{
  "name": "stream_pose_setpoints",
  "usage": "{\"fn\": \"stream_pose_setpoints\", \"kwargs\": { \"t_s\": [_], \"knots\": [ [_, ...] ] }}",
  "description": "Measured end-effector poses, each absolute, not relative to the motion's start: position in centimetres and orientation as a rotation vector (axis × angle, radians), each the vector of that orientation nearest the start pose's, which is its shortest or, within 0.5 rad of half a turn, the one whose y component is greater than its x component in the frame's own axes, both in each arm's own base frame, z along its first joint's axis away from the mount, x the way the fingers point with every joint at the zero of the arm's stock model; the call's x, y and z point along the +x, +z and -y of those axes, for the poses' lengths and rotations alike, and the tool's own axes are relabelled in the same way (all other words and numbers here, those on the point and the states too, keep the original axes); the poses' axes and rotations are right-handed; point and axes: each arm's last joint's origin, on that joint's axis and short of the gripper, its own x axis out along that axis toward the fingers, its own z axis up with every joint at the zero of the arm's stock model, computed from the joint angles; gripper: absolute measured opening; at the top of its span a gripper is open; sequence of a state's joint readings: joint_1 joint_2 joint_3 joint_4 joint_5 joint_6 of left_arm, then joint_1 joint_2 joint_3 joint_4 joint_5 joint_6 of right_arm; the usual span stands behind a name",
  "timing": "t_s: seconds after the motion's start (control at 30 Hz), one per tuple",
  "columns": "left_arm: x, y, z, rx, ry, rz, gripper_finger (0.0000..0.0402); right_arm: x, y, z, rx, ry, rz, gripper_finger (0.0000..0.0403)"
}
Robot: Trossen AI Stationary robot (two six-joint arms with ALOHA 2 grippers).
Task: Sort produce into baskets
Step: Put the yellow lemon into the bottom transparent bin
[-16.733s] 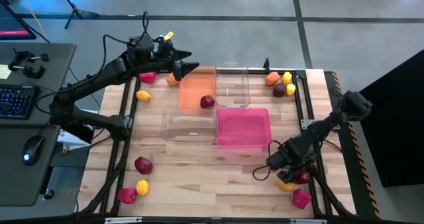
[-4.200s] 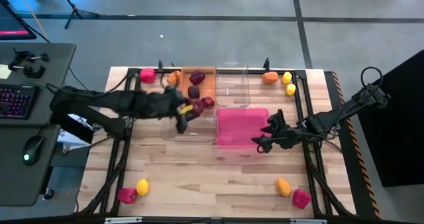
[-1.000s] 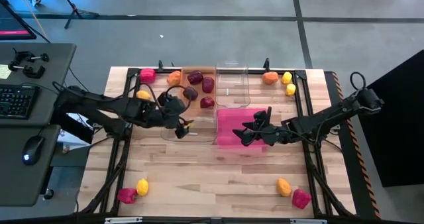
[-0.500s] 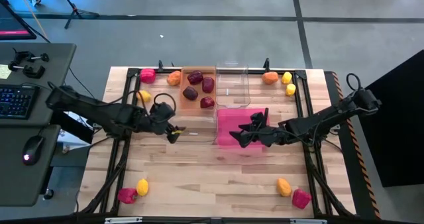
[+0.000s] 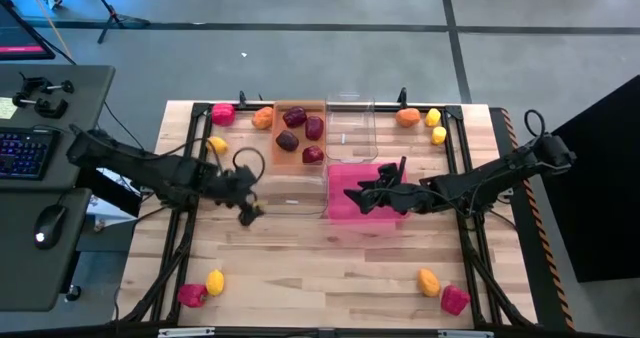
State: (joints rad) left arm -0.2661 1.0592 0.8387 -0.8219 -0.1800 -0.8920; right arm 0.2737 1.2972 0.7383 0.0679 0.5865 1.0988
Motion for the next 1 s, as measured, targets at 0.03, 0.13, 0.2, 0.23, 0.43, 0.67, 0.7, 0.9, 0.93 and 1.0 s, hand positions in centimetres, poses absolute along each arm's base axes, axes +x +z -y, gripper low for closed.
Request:
{"fn": "stream_pose_setpoints", "kwargs": {
  "t_s": [0.03, 0.13, 0.2, 0.23, 0.43, 0.67, 0.7, 0.9, 0.93, 1.0],
  "knots": [
    [18.5, 25.6, 5.4, -0.586, 0.326, -0.964, 0.0396, 26.3, 23.5, -5.7, 0.865, -0.511, -0.231, 0.0361],
    [17.9, 25.7, 8.7, -0.615, 0.168, -0.998, 0.0396, 26.3, 23.5, -5.8, 0.864, -0.511, -0.231, 0.0361],
    [17.1, 25.1, 11.0, -0.658, 0.121, -1.08, 0.0396, 26.3, 23.5, -5.8, 0.864, -0.511, -0.232, 0.0361],
    [16.6, 24.6, 12.1, -0.681, 0.139, -1.14, 0.0396, 26.3, 23.5, -5.8, 0.864, -0.511, -0.232, 0.0361],
    [14.3, 20.8, 17.0, -0.859, 0.404, -1.506, 0.0396, 26.3, 23.5, -5.8, 0.861, -0.511, -0.233, 0.0361],
    [13.4, 18.0, 20.1, -0.998, 0.649, -1.562, 0.0396, 26.2, 23.2, -5.8, 0.848, -0.5, -0.285, 0.0361],
    [13.5, 17.8, 20.4, -1.021, 0.656, -1.542, 0.0396, 26.2, 23.1, -5.8, 0.846, -0.498, -0.295, 0.0361],
    [13.7, 16.7, 20.7, -1.083, 0.815, -1.455, 0.0396, 26.0, 22.8, -5.8, 0.83, -0.508, -0.332, 0.0361],
    [13.7, 16.5, 20.7, -1.085, 0.83, -1.452, 0.0396, 26.0, 22.8, -5.8, 0.83, -0.506, -0.337, 0.0361],
    [13.8, 16.1, 21.0, -1.094, 0.84, -1.454, 0.0396, 26.0, 22.7, -5.8, 0.832, -0.498, -0.347, 0.0361]
  ]
}}
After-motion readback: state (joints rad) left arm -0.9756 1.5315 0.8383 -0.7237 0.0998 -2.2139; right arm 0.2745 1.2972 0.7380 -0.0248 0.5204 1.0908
